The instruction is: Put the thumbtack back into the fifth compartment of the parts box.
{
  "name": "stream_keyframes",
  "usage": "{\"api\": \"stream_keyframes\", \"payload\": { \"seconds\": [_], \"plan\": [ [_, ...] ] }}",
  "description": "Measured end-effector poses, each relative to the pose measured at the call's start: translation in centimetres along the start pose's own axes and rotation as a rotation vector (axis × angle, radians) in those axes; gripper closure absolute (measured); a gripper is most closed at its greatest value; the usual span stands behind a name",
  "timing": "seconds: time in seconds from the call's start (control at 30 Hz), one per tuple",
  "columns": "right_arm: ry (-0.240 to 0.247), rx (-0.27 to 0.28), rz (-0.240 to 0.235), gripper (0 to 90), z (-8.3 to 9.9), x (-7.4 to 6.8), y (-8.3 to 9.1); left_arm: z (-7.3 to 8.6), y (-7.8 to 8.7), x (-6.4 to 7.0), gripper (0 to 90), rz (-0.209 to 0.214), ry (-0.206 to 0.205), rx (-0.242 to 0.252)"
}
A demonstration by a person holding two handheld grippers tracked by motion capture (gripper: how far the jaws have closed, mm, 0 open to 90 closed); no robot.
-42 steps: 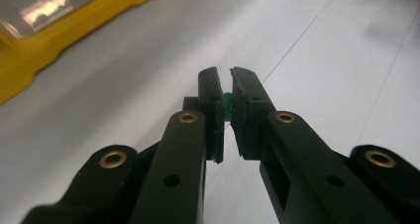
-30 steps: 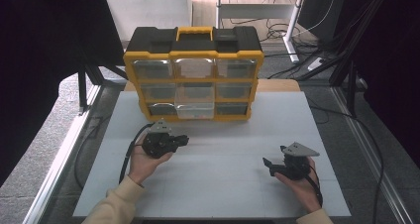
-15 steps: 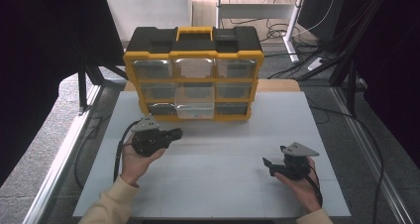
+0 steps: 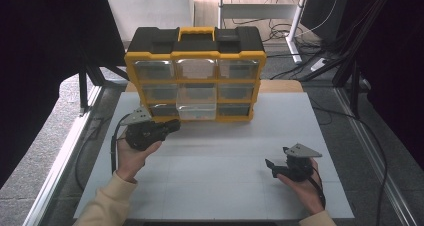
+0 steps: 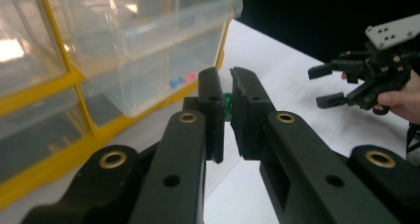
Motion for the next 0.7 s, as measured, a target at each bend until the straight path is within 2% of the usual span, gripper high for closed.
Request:
{"api": "stream_keyframes", "payload": {
  "seconds": [0.17, 0.4, 0.7],
  "plan": [
    [-0.001, 0.001, 0.001, 19.3, 0.0, 0.0, 0.0, -1.6, 0.5, -0.1, 82.7, -0.005, -0.016, 0.023],
    [-0.004, 0.000, -0.003, 19.3, 0.0, 0.0, 0.0, -3.6, 0.7, -0.4, 82.7, -0.006, -0.012, 0.056],
    [-0.023, 0.013, -0.018, 19.3, -0.1, 0.0, 0.1, -5.2, -0.8, -1.4, 82.7, -0.016, -0.017, 0.042]
  ]
}}
Point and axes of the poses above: each handheld gripper's, and its own axes: y roughly backward along the jaws, z roughly out of its underside, x roughly to its right, the point moved 9 cm from there along -y, roughly forward along the jaws, and after that the axes turned 3 degrees about x, right-handed, at the moved point
